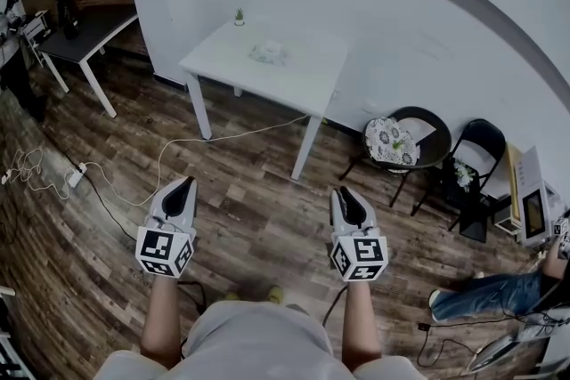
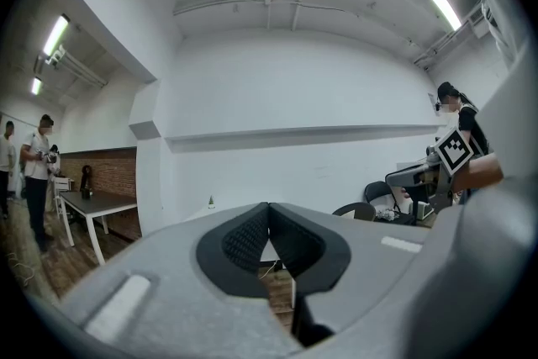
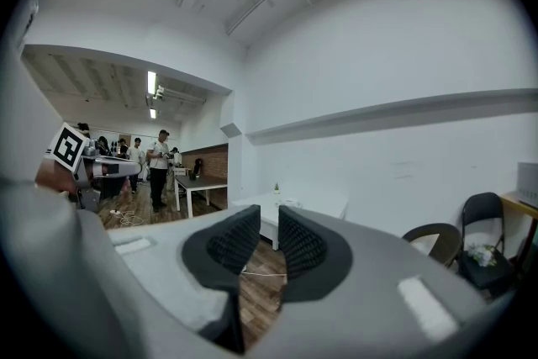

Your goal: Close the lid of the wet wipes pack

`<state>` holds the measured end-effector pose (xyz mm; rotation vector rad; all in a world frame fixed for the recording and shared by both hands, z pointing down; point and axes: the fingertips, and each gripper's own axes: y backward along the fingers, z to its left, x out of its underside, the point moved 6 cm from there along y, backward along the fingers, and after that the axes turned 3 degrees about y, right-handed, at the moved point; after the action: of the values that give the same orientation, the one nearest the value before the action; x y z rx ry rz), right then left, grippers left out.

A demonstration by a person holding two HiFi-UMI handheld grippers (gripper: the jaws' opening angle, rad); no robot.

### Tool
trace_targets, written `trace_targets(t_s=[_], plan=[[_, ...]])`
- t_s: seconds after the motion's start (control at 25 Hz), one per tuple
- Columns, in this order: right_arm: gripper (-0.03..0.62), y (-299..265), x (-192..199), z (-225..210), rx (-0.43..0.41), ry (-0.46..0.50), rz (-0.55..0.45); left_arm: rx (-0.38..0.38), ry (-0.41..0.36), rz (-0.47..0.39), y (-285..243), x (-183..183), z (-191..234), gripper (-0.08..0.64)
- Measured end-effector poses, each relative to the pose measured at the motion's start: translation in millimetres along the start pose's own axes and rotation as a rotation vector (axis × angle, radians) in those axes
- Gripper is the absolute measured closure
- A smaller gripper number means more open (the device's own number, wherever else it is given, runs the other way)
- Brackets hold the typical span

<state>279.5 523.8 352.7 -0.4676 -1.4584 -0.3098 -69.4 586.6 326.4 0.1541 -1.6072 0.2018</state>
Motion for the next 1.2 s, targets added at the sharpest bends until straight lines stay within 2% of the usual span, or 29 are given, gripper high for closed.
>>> trace_targets(t_s=[0.64, 0.96, 1.2], plan=[[0.520, -18.2, 6.1, -49.1, -0.046, 0.003, 0.000, -0.017, -0.029, 0.017, -38.6, 0.2, -38.2, 0.558], [0.520, -49.5, 12.4, -67.0, -0.051, -0.001, 0.003, -0.017, -0.026, 0.018, -70.9, 8.1, -32.7, 0.558], [0.520, -94.3, 14.2, -75.9, -0.044, -0.001, 0.011, -0.011, -0.018, 0.025, -112.0, 16.0, -11.1, 0.558]])
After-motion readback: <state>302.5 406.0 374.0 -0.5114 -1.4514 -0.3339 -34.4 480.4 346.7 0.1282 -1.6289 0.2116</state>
